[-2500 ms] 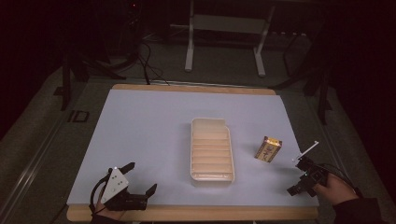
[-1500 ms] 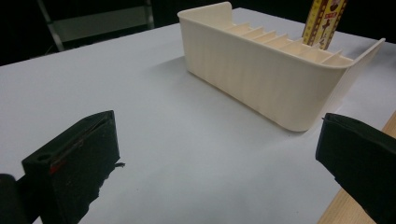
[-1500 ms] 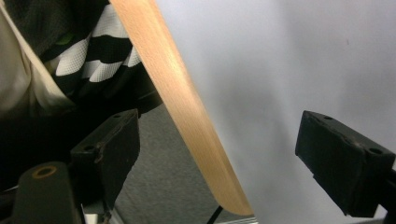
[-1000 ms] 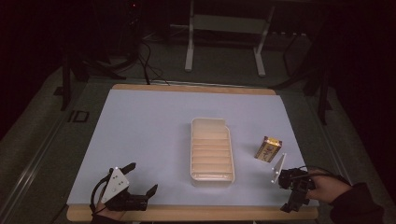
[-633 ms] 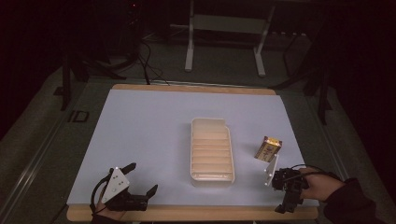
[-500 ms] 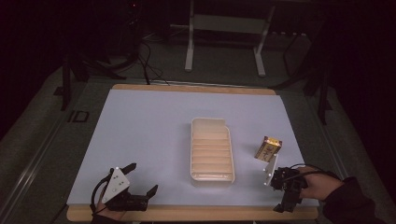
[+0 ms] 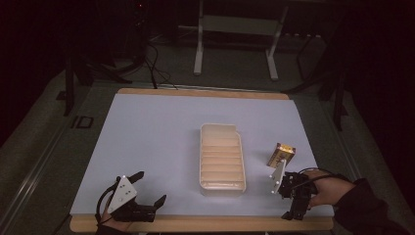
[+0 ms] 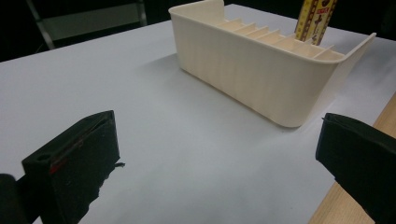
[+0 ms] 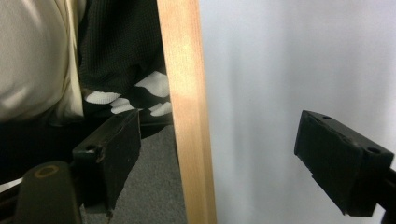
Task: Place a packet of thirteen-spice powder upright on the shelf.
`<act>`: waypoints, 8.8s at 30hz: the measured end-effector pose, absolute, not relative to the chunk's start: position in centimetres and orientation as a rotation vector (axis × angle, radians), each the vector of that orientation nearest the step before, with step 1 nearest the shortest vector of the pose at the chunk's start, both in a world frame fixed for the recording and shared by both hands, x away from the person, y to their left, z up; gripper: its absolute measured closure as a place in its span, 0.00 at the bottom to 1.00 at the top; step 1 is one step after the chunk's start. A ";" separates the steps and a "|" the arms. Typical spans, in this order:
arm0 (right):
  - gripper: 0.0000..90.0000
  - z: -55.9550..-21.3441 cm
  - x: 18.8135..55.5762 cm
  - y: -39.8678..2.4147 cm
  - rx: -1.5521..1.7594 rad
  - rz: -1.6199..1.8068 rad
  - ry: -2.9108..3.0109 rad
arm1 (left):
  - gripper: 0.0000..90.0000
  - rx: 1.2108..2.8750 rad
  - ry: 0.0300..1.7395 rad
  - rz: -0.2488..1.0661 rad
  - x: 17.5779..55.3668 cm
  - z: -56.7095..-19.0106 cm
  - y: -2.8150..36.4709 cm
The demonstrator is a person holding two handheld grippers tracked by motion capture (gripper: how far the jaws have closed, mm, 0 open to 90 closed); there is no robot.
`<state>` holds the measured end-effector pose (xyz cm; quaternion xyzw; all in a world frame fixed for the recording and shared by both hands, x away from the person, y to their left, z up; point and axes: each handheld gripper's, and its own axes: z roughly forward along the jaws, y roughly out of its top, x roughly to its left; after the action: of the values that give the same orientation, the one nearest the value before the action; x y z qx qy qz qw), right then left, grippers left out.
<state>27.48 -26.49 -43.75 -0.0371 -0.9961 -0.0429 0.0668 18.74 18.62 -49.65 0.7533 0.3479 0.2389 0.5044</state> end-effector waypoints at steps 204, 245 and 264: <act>0.75 -38.2 37.4 -18.7 0.059 -0.963 -3.041 | 0.00 1.869 0.803 0.560 19.0 -50.0 18.1; 0.63 -42.2 38.2 -13.6 -0.033 -0.818 -3.052 | 0.00 1.872 0.798 0.556 19.0 -50.0 18.1; 0.14 -38.7 38.8 -18.9 -0.422 -1.097 -3.023 | 0.00 1.876 0.797 0.556 18.9 -50.0 18.1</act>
<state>38.83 -18.90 -38.66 -0.1298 -0.9309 -0.3377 -0.0511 18.92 18.11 -50.00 0.7729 0.3284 0.2291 0.4922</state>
